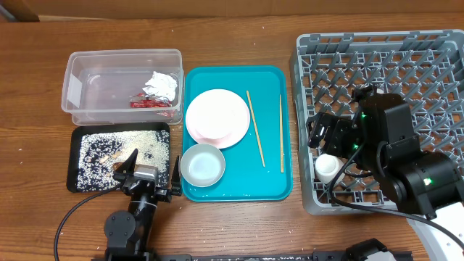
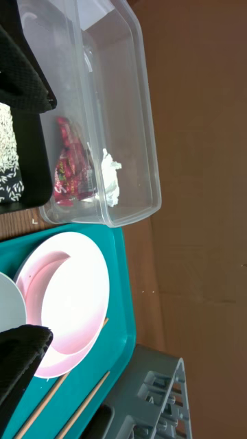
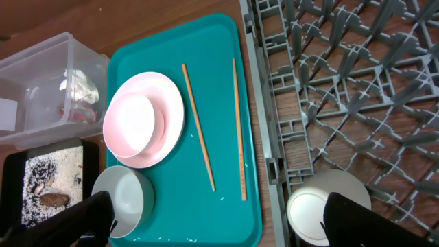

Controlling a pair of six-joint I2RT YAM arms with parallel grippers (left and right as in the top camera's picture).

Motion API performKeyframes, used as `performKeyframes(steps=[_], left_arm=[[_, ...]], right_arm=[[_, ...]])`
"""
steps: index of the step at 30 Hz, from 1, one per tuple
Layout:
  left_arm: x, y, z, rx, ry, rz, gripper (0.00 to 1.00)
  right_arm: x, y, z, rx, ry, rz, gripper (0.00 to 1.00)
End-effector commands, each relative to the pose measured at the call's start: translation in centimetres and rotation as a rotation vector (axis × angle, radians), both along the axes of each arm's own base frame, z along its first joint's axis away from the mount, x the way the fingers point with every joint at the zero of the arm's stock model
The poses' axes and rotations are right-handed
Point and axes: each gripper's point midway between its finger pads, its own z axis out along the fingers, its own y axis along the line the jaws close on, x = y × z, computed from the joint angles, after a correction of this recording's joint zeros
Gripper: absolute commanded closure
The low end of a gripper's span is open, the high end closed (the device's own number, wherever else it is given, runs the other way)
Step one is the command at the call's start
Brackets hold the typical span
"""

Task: Sort waste into correct bins and load items into the dishwasher
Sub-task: 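Grasp the grey bowl with the right gripper and lift it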

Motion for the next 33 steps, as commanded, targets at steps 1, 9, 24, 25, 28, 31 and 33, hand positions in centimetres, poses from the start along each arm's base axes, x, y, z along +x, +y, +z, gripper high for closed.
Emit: performKeyframes(steps=[1, 9, 24, 25, 28, 31, 33], left_arm=[[0.0, 0.0, 0.0, -0.018, -0.005, -0.003, 0.00], [0.0, 0.0, 0.0, -0.017, -0.005, -0.003, 0.00], [0.0, 0.0, 0.0, -0.017, -0.005, -0.003, 0.00], [0.0, 0.0, 0.0, -0.018, -0.005, -0.003, 0.00], [0.0, 0.0, 0.0, -0.018, -0.005, -0.003, 0.00], [0.0, 0.0, 0.0, -0.017, -0.005, -0.003, 0.00], [0.0, 0.0, 0.0, -0.017, -0.005, -0.003, 0.00]], right_arm=[[0.2, 0.2, 0.9, 0.016, -0.027, 0.009, 0.00], [-0.5, 7.8, 3.0, 0.268, -0.039, 0.310, 0.10], [0.4, 19.1, -13.2, -0.020, 0.291, 0.317, 0.26], [0.4, 19.8, -14.1, 0.000, 0.316, 0.323, 0.27], [-0.1, 22.0, -16.6, 0.060, 0.399, 0.379, 0.37], [-0.1, 22.1, -19.5, 0.045, 0.468, 0.329, 0.43], [-0.2, 22.0, -20.8, 0.034, 0.502, 0.302, 0.48]])
